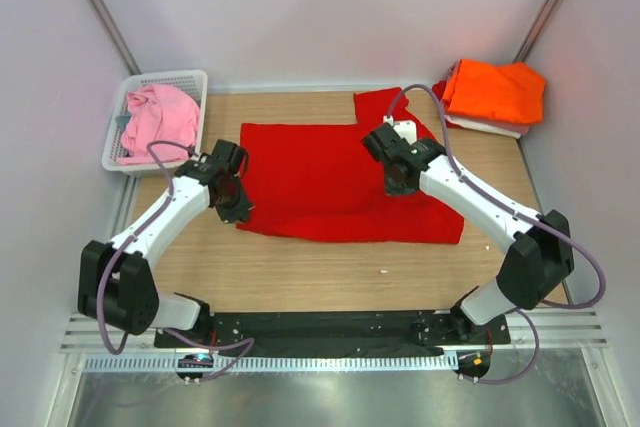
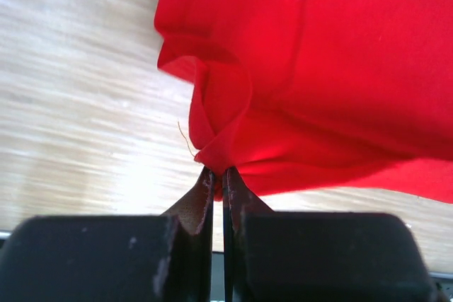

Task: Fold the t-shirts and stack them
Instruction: Fold the tshirt

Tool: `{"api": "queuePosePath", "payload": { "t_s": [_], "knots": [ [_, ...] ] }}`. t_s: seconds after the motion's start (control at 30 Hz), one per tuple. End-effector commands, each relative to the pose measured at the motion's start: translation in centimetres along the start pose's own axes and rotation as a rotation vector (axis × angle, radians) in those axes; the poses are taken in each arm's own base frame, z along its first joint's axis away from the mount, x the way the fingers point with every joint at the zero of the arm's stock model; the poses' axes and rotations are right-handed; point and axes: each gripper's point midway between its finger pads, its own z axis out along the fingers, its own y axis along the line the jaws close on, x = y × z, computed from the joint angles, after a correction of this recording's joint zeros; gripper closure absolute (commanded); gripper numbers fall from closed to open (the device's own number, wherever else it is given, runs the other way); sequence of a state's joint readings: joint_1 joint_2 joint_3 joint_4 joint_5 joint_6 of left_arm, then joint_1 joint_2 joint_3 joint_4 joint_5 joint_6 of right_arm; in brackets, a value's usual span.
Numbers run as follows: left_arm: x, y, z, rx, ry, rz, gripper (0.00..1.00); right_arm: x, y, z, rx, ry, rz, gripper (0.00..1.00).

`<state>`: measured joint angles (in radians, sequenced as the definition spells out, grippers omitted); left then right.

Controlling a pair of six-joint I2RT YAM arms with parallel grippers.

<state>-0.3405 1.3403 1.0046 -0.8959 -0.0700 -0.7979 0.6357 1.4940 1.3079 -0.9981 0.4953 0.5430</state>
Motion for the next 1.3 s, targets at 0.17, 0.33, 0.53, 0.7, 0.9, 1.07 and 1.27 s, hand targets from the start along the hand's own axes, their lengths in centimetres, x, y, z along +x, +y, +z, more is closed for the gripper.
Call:
{"api": "queuePosePath", "payload": {
  "t_s": [0.17, 0.33, 0.53, 0.7, 0.9, 1.07, 1.27],
  "knots": [
    [-4.3, -1.2, 0.7, -0.006, -0.026, 0.009, 1.00, -5.6, -0.3, 1.8, 0.005, -0.079, -0.055, 0.99],
    [-5.5, -0.8, 2.0, -0.057, -0.014, 0.005, 1.00, -7.0, 0.2, 2.7, 0.009, -0.085, -0.088, 0.99],
    [-6.8, -0.9, 3.3, -0.088, -0.008, 0.002, 1.00, -8.7, -0.1, 3.4, 0.050, -0.110, -0.095, 0.99],
    [-7.9, -0.6, 5.0, -0.130, 0.014, -0.012, 1.00, -9.9, 0.1, 5.3, 0.096, -0.122, -0.114, 0.99],
    [-10.3, -0.5, 6.8, -0.200, 0.029, -0.015, 1.00, -11.8, 1.5, 8.5, 0.143, -0.137, -0.153, 0.99],
    [-11.6, -1.3, 6.8, -0.196, 0.045, -0.021, 0.60, -14.6, 1.1, 9.8, 0.236, -0.176, -0.154, 0.41],
    [-12.6, 0.3, 2.0, -0.208, -0.116, -0.051, 0.21, -15.2, -2.4, 7.5, 0.259, -0.237, 0.012, 0.04]
  ]
}}
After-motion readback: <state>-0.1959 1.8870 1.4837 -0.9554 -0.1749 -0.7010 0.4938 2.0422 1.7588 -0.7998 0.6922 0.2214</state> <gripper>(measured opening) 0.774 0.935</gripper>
